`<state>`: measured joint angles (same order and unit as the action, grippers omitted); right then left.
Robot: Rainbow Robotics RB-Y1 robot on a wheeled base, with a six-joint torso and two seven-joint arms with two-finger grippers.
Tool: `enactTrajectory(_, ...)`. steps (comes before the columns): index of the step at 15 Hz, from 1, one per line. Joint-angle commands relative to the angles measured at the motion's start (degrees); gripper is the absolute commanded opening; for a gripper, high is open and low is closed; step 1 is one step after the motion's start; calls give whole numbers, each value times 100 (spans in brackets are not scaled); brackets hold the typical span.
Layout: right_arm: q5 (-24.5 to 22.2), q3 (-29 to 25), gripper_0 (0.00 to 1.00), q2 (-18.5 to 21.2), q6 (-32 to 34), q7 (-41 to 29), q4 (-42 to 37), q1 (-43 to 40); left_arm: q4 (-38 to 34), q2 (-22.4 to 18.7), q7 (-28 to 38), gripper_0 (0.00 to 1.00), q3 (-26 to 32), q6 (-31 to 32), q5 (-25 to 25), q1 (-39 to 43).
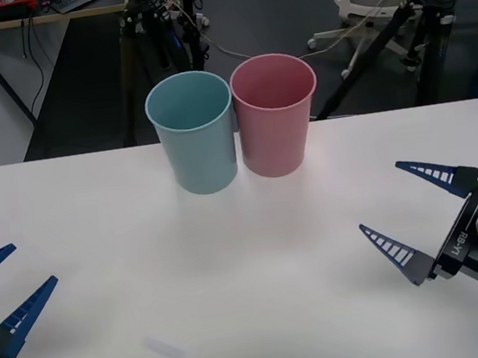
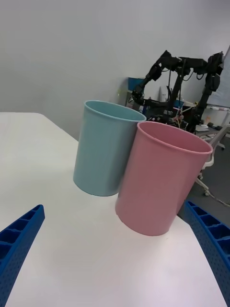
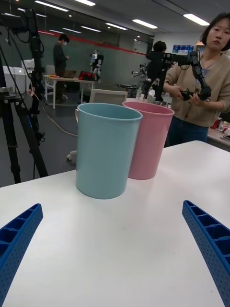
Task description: Grasp the object on the table and drop it into the matching bin: aluminum can to the light blue bin, PET bottle to the pink bin.
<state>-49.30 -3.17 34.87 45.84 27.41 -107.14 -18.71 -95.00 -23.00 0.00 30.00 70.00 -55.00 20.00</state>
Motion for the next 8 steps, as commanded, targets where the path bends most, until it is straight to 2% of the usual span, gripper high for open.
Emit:
enactTrajectory(1, -9, 1, 100, -7, 118, -166, 0, -142, 0, 0, 0, 100, 0, 0, 0, 0)
enactTrajectory(8, -44, 1, 100, -16, 188, -333, 0, -195, 0, 0, 0, 100, 0, 0, 0, 0)
